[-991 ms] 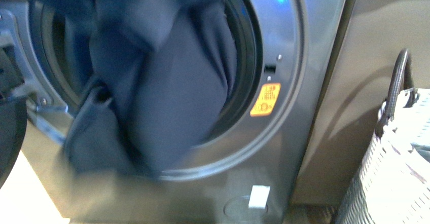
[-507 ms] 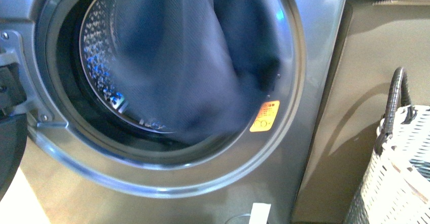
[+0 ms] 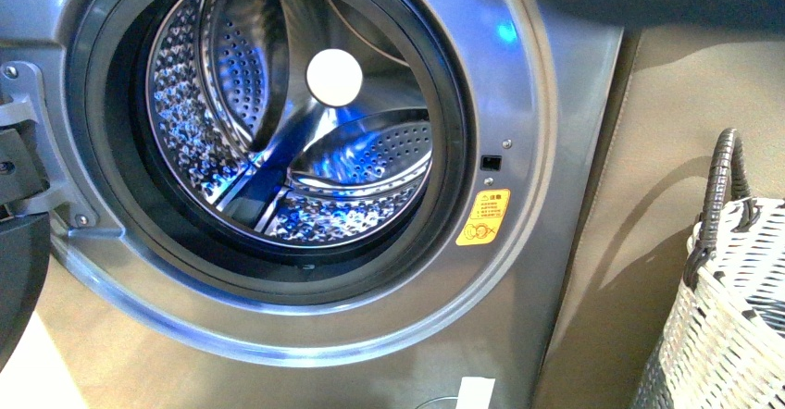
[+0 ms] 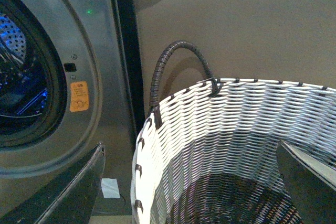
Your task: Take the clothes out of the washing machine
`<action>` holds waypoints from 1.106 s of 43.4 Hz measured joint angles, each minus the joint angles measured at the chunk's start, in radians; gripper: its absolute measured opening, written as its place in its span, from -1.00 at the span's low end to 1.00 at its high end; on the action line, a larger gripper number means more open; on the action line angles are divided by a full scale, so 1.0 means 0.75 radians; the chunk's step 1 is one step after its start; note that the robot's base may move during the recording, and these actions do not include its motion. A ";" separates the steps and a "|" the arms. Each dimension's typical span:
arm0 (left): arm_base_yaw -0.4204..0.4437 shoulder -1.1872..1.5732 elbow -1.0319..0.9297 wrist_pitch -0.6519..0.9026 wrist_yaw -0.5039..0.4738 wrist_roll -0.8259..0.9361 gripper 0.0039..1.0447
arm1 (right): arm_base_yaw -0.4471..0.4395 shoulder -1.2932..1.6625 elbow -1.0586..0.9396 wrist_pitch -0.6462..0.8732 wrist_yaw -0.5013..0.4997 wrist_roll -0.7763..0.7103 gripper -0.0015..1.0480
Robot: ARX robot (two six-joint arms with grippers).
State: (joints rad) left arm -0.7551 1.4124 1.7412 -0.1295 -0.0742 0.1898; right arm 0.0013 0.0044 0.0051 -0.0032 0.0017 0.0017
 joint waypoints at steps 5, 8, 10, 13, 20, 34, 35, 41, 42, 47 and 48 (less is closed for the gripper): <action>0.024 0.061 0.085 -0.023 0.004 -0.016 -0.85 | 0.000 0.000 0.000 0.000 0.000 0.000 0.85; 0.052 0.106 0.159 -0.057 0.007 -0.037 -0.85 | 0.000 0.000 0.000 0.000 0.000 0.000 0.85; 0.067 0.135 0.215 -0.085 0.008 -0.045 -0.85 | 0.000 0.000 0.000 0.000 0.000 0.000 0.85; 0.083 0.181 0.315 -0.140 -0.003 -0.049 -0.85 | 0.000 0.000 0.000 0.000 -0.001 0.000 0.85; 0.089 0.252 0.489 -0.239 -0.033 -0.044 -0.85 | 0.000 0.000 0.000 0.000 -0.001 0.000 0.85; -0.007 0.218 0.435 -0.238 -0.118 -0.033 -0.85 | 0.000 0.000 0.000 0.000 0.000 0.000 0.85; -0.008 0.218 0.435 -0.238 -0.117 -0.033 -0.85 | 0.000 0.000 0.000 0.000 -0.001 0.000 0.85; -0.009 0.216 0.433 -0.238 -0.116 -0.033 -0.85 | 0.000 0.000 0.000 0.000 0.000 0.000 0.85; -0.009 0.216 0.433 -0.238 -0.116 -0.033 -0.85 | 0.000 0.000 0.000 0.000 0.000 0.000 0.85; -0.009 0.214 0.433 -0.238 -0.116 -0.033 -0.85 | 0.000 0.000 0.000 0.000 0.000 0.000 0.85; -0.009 0.213 0.433 -0.238 -0.115 -0.033 -0.85 | 0.000 0.000 0.000 0.000 0.000 0.000 0.85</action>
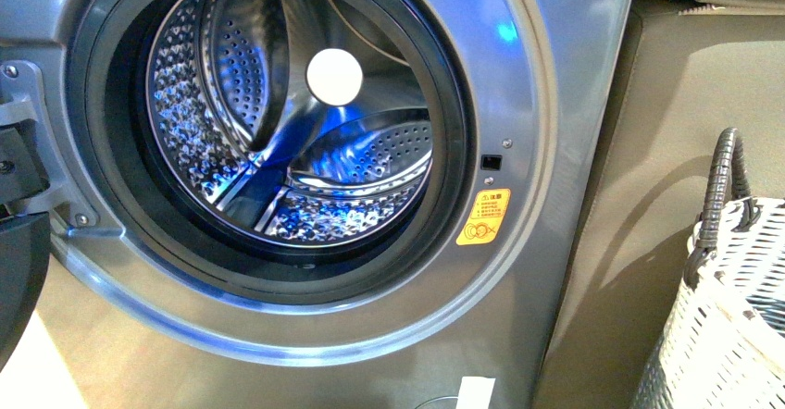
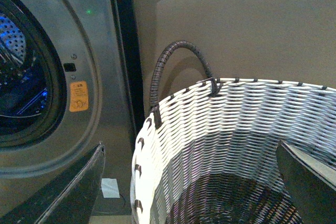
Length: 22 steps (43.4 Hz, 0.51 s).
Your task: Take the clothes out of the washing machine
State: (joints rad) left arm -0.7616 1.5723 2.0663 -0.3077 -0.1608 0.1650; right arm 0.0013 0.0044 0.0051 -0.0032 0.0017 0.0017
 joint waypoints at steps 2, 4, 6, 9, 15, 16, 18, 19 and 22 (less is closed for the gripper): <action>0.000 0.000 0.000 0.000 -0.001 0.000 -0.85 | 0.000 0.000 0.000 0.000 0.000 0.000 0.85; 0.000 0.000 0.000 0.000 -0.001 0.000 -0.85 | 0.000 0.000 0.000 0.000 -0.001 0.000 0.85; 0.000 -0.003 0.000 0.000 -0.001 0.000 -0.85 | 0.000 0.000 0.000 0.000 0.000 0.000 0.85; 0.000 -0.003 0.000 0.000 -0.002 0.000 -0.85 | 0.000 0.000 0.000 0.000 0.000 0.000 0.85; 0.000 -0.005 0.000 0.000 -0.004 0.000 -0.85 | 0.000 0.000 0.000 0.000 0.000 0.000 0.85; 0.000 -0.005 0.000 0.000 -0.004 0.000 -0.85 | 0.000 0.000 0.000 0.000 0.000 0.000 0.85; 0.000 -0.005 0.000 0.000 -0.004 0.000 -0.85 | 0.000 0.000 0.000 0.000 0.000 0.000 0.85; 0.000 -0.005 0.000 0.000 -0.004 0.000 -0.85 | 0.000 0.000 0.000 0.000 0.000 0.000 0.85; 0.000 -0.005 0.000 0.000 -0.004 0.000 -0.85 | -0.165 0.108 0.012 0.097 -0.496 0.153 0.85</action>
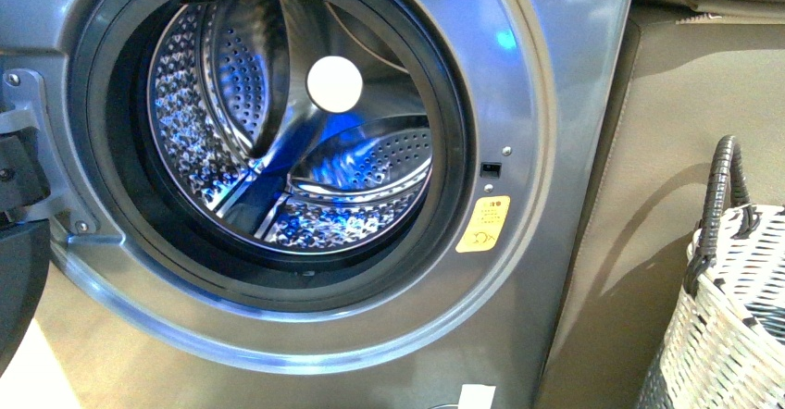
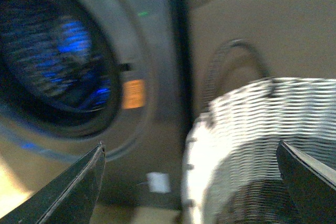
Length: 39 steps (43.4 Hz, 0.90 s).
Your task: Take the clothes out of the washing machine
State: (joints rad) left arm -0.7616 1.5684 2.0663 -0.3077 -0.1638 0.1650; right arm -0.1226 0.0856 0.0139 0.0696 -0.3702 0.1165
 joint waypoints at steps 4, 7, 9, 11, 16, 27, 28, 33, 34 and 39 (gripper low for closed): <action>-0.001 0.000 -0.002 0.001 0.004 0.000 -0.85 | -0.190 0.119 0.048 0.098 -0.505 0.205 0.85; -0.001 -0.002 -0.003 0.001 0.002 0.000 -0.85 | -0.266 0.171 0.111 0.215 -0.761 0.345 0.85; -0.001 -0.002 -0.003 0.001 0.004 0.000 -0.85 | -0.283 0.201 0.166 0.293 -0.809 0.417 0.85; -0.001 -0.002 -0.003 0.001 0.004 0.000 -0.85 | -0.283 0.240 0.224 0.358 -0.807 0.463 0.85; -0.001 -0.002 -0.003 0.001 0.004 0.000 -0.85 | -0.224 0.346 0.337 0.467 -0.757 0.500 0.85; -0.001 -0.002 -0.003 0.001 0.002 0.000 -0.85 | 0.051 0.649 0.628 0.527 -0.587 0.364 0.85; -0.001 -0.002 -0.003 0.001 0.002 0.000 -0.85 | 0.072 0.677 0.652 0.534 -0.576 0.346 0.85; -0.001 -0.002 -0.003 0.001 0.002 0.000 -0.85 | 0.150 0.848 0.783 0.566 -0.510 0.253 0.85; -0.001 -0.002 -0.003 0.001 0.002 0.000 -0.85 | 0.163 0.890 0.811 0.570 -0.499 0.232 0.85; -0.001 -0.002 -0.003 0.001 0.002 0.000 -0.85 | 0.195 1.066 0.923 0.605 -0.472 0.118 0.85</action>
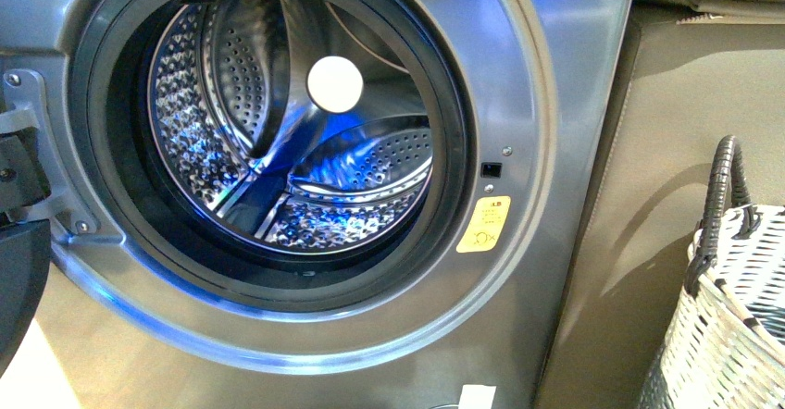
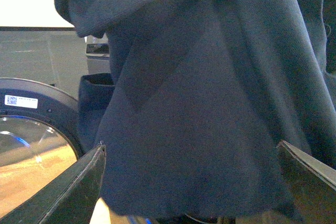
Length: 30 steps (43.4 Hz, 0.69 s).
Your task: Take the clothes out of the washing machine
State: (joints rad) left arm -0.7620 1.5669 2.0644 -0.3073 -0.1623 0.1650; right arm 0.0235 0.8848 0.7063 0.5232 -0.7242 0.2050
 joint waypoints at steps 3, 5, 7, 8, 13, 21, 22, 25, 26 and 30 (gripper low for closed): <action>0.000 0.000 0.000 0.000 0.001 0.000 -0.85 | 0.001 0.070 0.047 0.016 -0.013 -0.036 0.85; 0.000 0.000 0.000 0.000 0.001 0.000 -0.85 | -0.001 0.117 0.074 0.031 -0.030 -0.056 0.85; 0.000 0.000 0.000 0.000 0.001 0.000 -0.85 | -0.006 0.164 0.099 0.047 -0.048 -0.064 0.85; 0.000 0.000 0.000 0.000 0.001 0.000 -0.85 | -0.008 0.187 0.112 0.057 -0.051 -0.066 0.85; 0.000 -0.001 0.000 0.000 0.001 0.000 -0.85 | -0.019 0.285 0.175 0.086 -0.089 -0.068 0.85; 0.000 0.000 0.000 0.000 0.000 0.000 -0.85 | 0.018 0.401 0.291 0.104 -0.167 -0.034 0.85; 0.000 -0.001 0.000 0.000 -0.001 0.000 -0.85 | 0.036 0.409 0.300 0.106 -0.176 -0.023 0.85; 0.000 -0.001 0.000 0.000 -0.001 0.000 -0.85 | 0.094 0.418 0.315 0.111 -0.187 0.012 0.85; 0.000 -0.001 0.000 0.000 -0.001 0.000 -0.85 | 0.120 0.419 0.319 0.115 -0.185 0.027 0.85; 0.000 -0.001 0.000 0.000 -0.004 0.000 -0.85 | 0.223 0.421 0.340 0.089 -0.114 0.034 0.85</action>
State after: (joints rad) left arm -0.7620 1.5665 2.0644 -0.3073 -0.1650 0.1650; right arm 0.1909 1.2003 0.9611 0.5900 -0.8101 0.2306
